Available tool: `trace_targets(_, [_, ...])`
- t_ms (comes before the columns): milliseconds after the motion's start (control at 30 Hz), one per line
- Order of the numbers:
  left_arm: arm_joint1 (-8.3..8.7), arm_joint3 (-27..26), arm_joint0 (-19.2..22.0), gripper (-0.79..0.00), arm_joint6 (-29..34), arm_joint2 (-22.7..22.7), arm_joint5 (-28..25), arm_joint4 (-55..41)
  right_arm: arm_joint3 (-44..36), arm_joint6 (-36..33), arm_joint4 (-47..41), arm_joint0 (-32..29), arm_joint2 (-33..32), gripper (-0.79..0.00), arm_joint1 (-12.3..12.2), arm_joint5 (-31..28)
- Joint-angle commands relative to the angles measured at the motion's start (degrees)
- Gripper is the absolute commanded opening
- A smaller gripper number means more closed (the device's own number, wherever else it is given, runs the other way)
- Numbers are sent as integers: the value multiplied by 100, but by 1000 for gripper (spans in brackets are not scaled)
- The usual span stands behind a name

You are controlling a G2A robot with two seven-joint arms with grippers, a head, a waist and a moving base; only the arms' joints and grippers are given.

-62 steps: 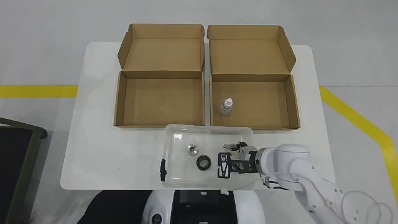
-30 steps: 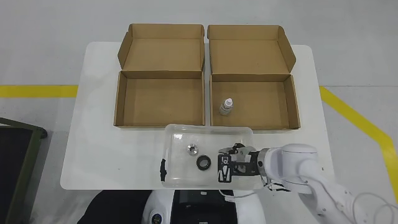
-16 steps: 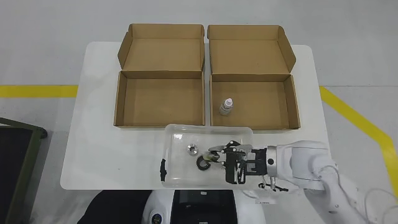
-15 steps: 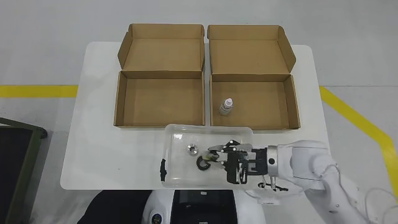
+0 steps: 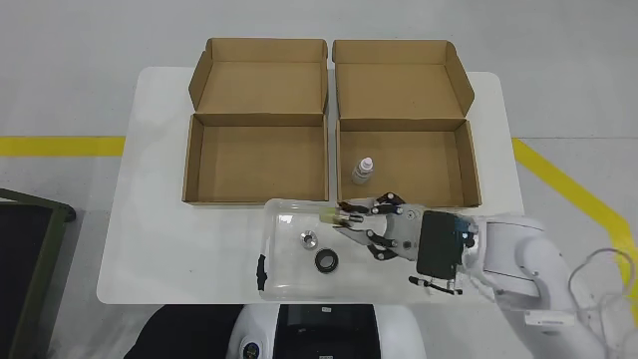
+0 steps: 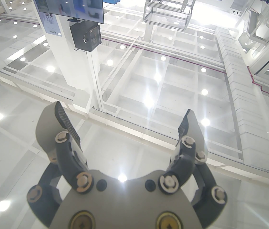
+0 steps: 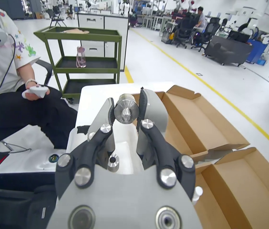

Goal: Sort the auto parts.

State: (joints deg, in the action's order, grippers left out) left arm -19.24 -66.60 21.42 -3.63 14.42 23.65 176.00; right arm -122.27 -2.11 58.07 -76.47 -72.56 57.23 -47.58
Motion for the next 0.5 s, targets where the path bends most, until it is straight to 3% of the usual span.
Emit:
trace_targets(0, [0, 0, 0, 0, 0, 0, 0, 0, -2, 107, -111, 58, -11, -785, 11, 51])
trace_targets(467, [0, 0, 0, 0, 0, 0, 0, 0, -155, 397, -660, 594, -309, -785, 85, 633])
